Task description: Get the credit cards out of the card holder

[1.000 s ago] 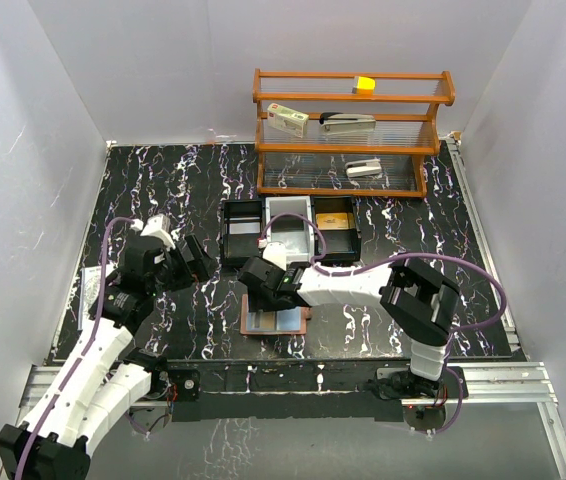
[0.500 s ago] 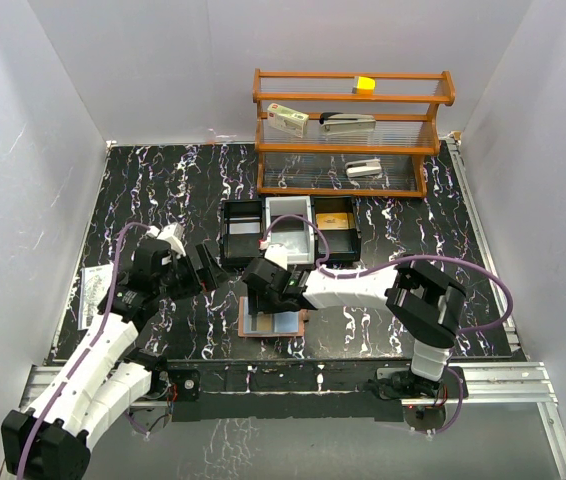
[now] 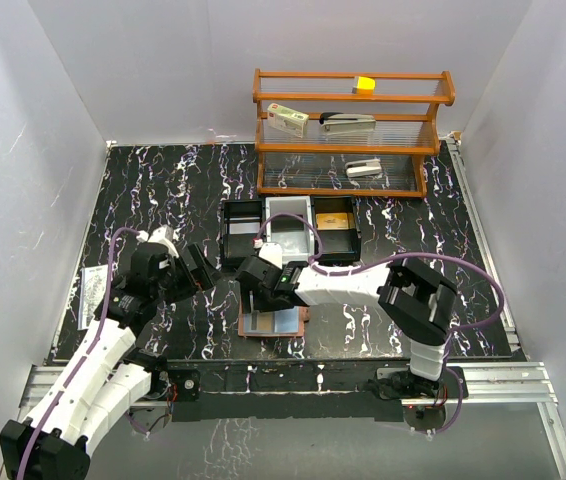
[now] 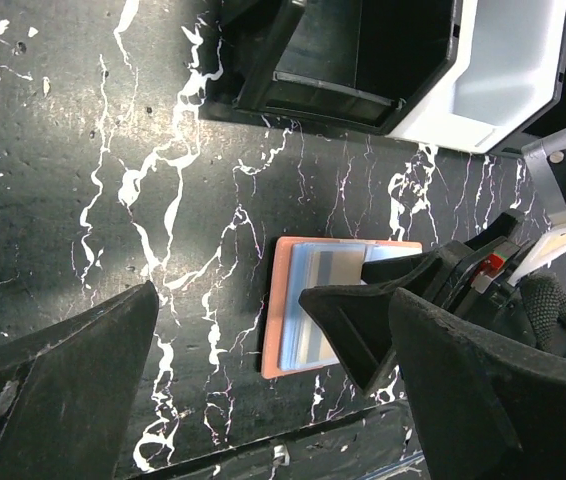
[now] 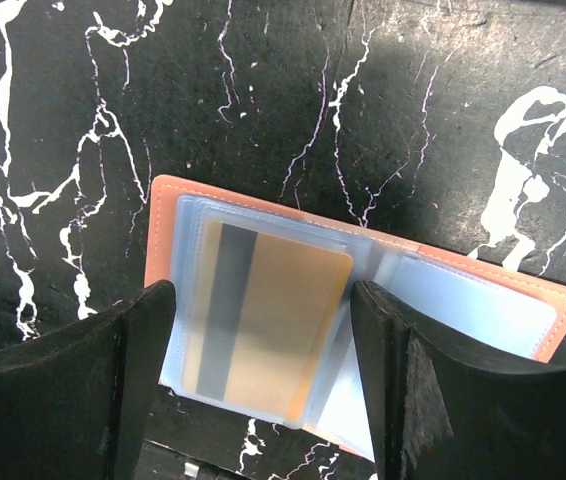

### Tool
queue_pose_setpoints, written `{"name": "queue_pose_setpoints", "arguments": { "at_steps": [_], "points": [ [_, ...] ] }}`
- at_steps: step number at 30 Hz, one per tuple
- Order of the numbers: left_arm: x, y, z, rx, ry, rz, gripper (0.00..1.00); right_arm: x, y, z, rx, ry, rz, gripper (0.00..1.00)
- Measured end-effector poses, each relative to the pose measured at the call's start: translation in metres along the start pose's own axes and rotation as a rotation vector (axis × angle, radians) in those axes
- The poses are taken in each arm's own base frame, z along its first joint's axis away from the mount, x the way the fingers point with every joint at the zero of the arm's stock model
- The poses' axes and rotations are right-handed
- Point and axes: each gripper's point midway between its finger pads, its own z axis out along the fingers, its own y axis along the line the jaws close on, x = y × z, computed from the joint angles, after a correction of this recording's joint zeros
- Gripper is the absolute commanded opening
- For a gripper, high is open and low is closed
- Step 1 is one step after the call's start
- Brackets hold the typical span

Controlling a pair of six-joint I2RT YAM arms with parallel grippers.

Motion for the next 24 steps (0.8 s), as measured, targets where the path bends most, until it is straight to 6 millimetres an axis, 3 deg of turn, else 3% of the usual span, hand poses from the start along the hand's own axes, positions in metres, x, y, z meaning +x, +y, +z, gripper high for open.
{"name": "queue_pose_setpoints", "arguments": {
  "at_steps": [4, 9, 17, 24],
  "points": [
    [0.0, 0.003, 0.0, -0.02, -0.002, -0.016, 0.99, -0.001, 0.0, 0.002, 0.011, -0.003, -0.002, 0.66],
    [0.0, 0.005, 0.0, -0.03, -0.005, -0.023, 0.98, -0.001, -0.003, 0.003, 0.033, 0.0, -0.007, 0.55],
    [0.008, 0.004, 0.005, -0.026, 0.044, -0.027, 0.95, -0.001, -0.006, 0.003, 0.046, -0.004, -0.007, 0.48],
    [0.017, -0.001, 0.008, 0.007, 0.101, -0.032, 0.93, -0.002, -0.002, 0.003, 0.029, -0.005, -0.004, 0.66]
  ]
}}
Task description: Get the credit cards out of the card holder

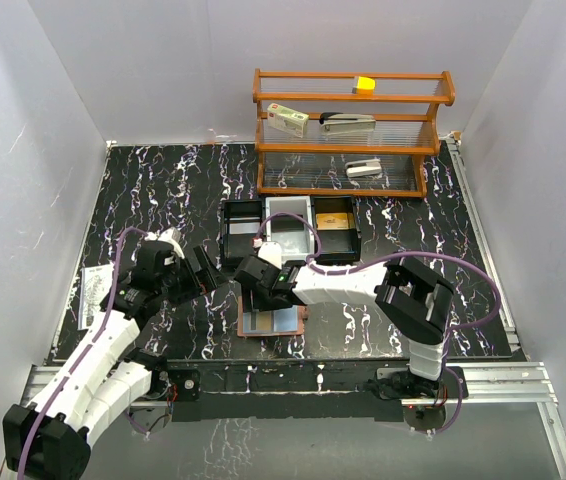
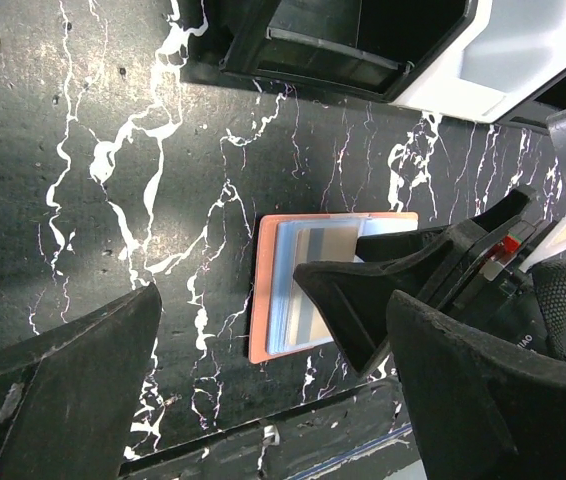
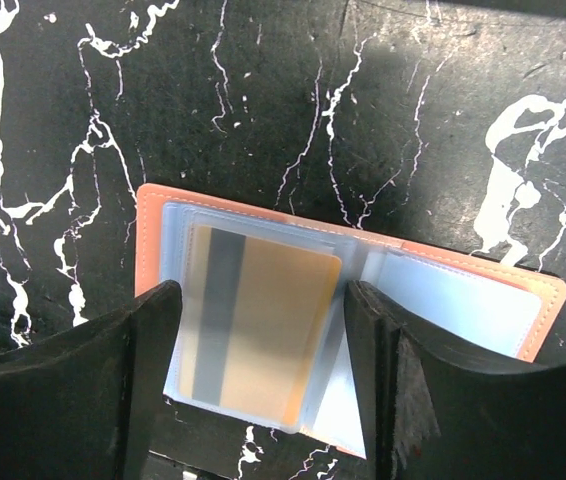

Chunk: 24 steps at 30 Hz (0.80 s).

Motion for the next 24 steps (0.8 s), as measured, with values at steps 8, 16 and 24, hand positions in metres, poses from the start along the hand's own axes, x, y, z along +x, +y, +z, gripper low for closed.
{"name": "queue_pose_setpoints", "arguments": {
  "at_steps": [8, 16, 24],
  "points": [
    [-0.003, 0.008, -0.005, -0.044, -0.035, -0.029, 0.93, -0.001, 0.002, 0.0, -0.002, 0.002, -0.001, 0.7],
    [-0.005, 0.022, -0.011, -0.121, -0.081, -0.099, 0.93, -0.002, 0.002, 0.004, 0.047, 0.001, -0.021, 0.64],
    [-0.005, 0.024, -0.012, -0.137, -0.09, -0.115, 0.93, -0.002, 0.0, 0.005, 0.08, -0.01, -0.036, 0.56]
  ]
}}
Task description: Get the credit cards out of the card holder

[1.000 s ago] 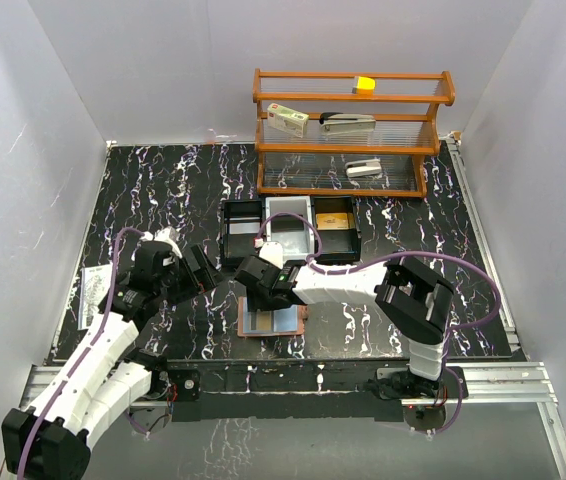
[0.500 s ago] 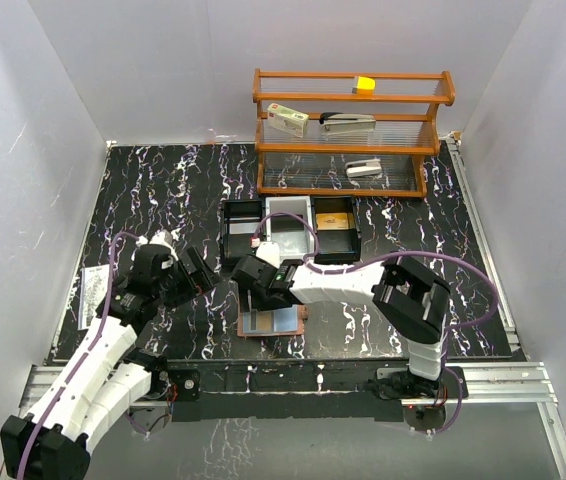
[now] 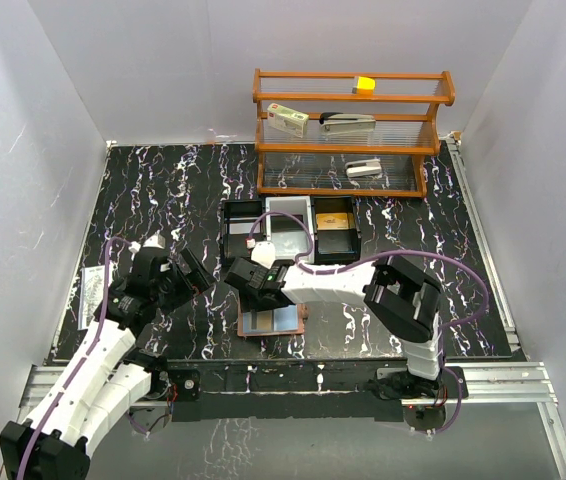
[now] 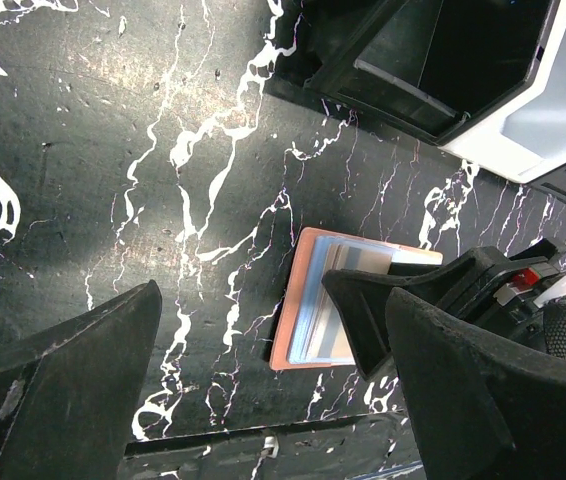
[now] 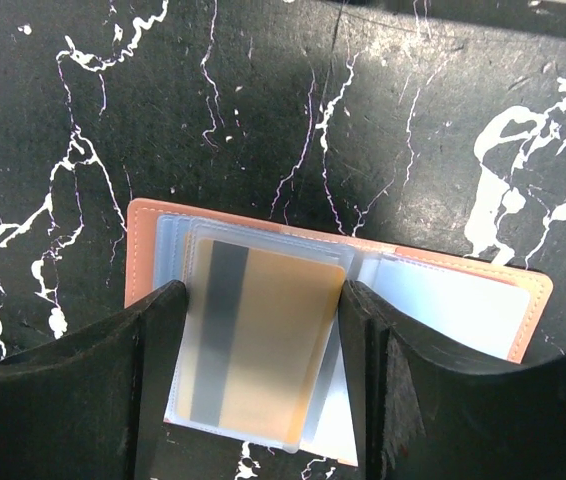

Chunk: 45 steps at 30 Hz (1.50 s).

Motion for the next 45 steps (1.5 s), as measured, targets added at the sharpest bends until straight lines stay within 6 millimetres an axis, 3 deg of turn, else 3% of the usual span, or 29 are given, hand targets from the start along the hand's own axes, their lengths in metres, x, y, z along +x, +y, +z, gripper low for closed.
{"name": "queue_pose_setpoints", "arguments": {
  "at_steps": [7, 19, 25, 33, 45],
  "points": [
    [0.005, -0.004, 0.004, 0.018, 0.04, 0.013, 0.92, -0.001, 0.001, 0.001, 0.008, -0.003, -0.004, 0.46],
    [0.029, -0.022, 0.016, 0.139, 0.177, 0.042, 0.87, -0.003, 0.004, -0.003, -0.122, 0.004, 0.05, 0.45],
    [0.046, -0.029, 0.023, 0.213, 0.254, 0.043, 0.8, -0.003, 0.003, -0.005, -0.198, 0.018, 0.089, 0.45],
    [0.07, -0.034, 0.03, 0.324, 0.343, 0.032, 0.58, -0.005, 0.003, -0.007, -0.276, 0.04, 0.139, 0.45],
    [0.094, -0.037, 0.036, 0.435, 0.432, 0.002, 0.49, -0.006, 0.003, -0.007, -0.3, 0.051, 0.153, 0.45]
  ]
}}
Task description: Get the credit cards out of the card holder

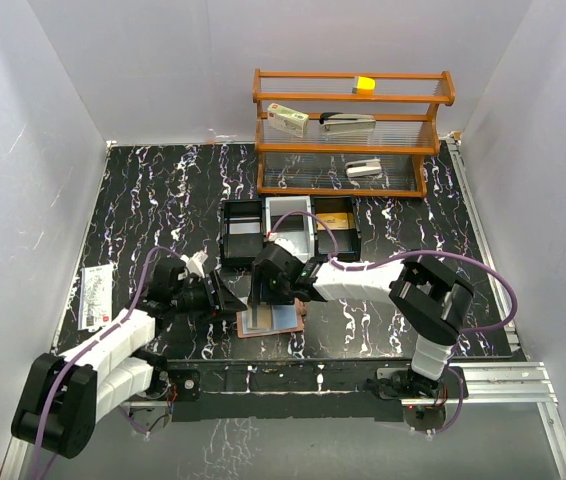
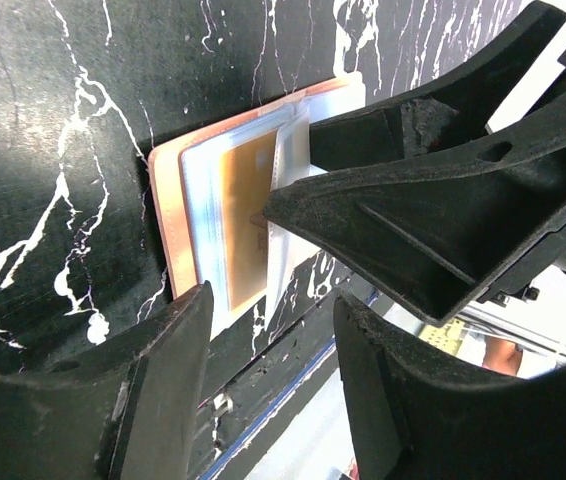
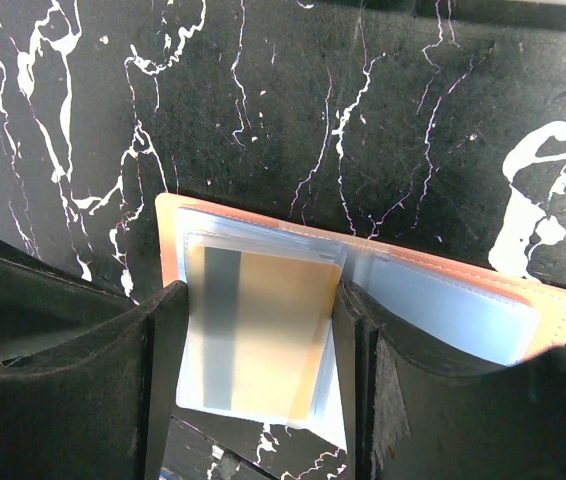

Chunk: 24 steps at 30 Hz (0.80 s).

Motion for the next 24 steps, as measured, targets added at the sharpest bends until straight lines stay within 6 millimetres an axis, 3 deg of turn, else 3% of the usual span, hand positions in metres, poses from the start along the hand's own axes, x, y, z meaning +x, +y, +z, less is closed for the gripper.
{"name": "queue_pose_setpoints", "arguments": {
  "at_steps": [15, 24],
  "points": [
    [0.005, -0.006, 0.012, 0.072, 0.047, 0.006, 0.41, 0.0, 0.001, 0.0, -0.004, 0.004, 0.001, 0.45],
    [0.019, 0.0, 0.021, 0.055, 0.117, 0.011, 0.35, 0.0, 0.001, 0.0, -0.006, 0.006, 0.002, 0.45]
  ]
}}
